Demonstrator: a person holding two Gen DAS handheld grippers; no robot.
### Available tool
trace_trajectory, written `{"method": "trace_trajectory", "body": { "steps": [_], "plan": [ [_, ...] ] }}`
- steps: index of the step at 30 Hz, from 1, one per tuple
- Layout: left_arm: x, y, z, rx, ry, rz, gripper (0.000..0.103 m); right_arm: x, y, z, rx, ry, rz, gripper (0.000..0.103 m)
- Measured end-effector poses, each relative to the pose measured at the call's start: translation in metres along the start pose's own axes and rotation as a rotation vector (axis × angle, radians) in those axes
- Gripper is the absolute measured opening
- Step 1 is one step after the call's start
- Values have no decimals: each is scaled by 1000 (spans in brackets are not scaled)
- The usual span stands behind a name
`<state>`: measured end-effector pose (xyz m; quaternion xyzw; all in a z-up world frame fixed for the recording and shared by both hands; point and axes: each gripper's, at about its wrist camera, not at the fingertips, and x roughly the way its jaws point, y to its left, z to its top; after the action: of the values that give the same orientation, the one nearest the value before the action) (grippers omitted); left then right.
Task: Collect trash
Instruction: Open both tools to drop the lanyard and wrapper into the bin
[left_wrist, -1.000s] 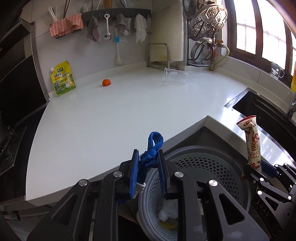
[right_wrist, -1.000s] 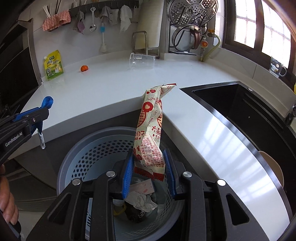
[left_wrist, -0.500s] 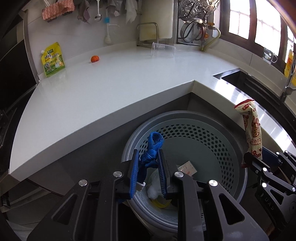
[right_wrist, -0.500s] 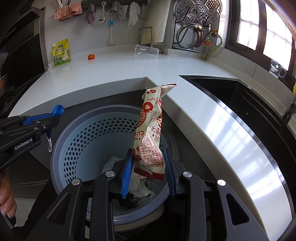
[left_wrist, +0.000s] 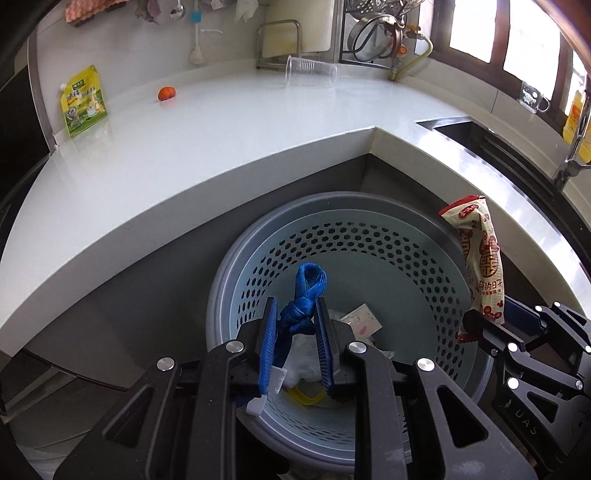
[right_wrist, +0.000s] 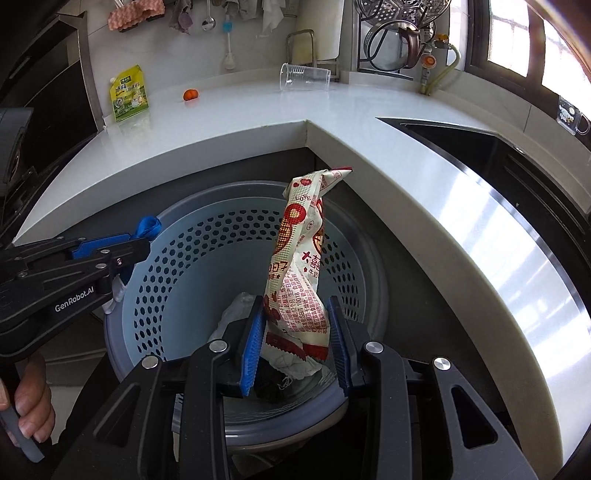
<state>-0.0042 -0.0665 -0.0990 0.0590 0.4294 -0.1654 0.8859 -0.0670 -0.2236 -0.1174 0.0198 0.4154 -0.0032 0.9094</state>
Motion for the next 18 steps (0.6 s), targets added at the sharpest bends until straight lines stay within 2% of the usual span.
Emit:
{"method": "trace_trajectory", "body": {
  "steps": [3,4,5,6,7,8,15,17,18],
  "plan": [
    [2,1,1,-7,2,-7,23,3,1,0,-2,3,8,35],
    [2,1,1,-12,1,-10,28,3,1,0,-1,1,8,38],
    [1,2,1,-14,-1,-8,31,2,0,0,2,-5,5,49],
    [1,2,1,-16,-6,-4,41,0,0,1,4,-17,-2,59],
    [0,4,1,-19,-13,4,54,-2,-1,1,7,-30,-9,61],
    [-1,5,1,-23,-23,10,58,-3,-2,1,10,-37,-11,62],
    [0,13,-2,-41,-27,29,69,-6,-10,1,35,-48,-24,69],
    [-2,13,-2,-40,-34,40,77,-6,-9,0,34,-53,-31,72],
    [-3,13,-2,-42,-42,47,86,-7,-9,0,32,-57,-35,75]
  ]
}}
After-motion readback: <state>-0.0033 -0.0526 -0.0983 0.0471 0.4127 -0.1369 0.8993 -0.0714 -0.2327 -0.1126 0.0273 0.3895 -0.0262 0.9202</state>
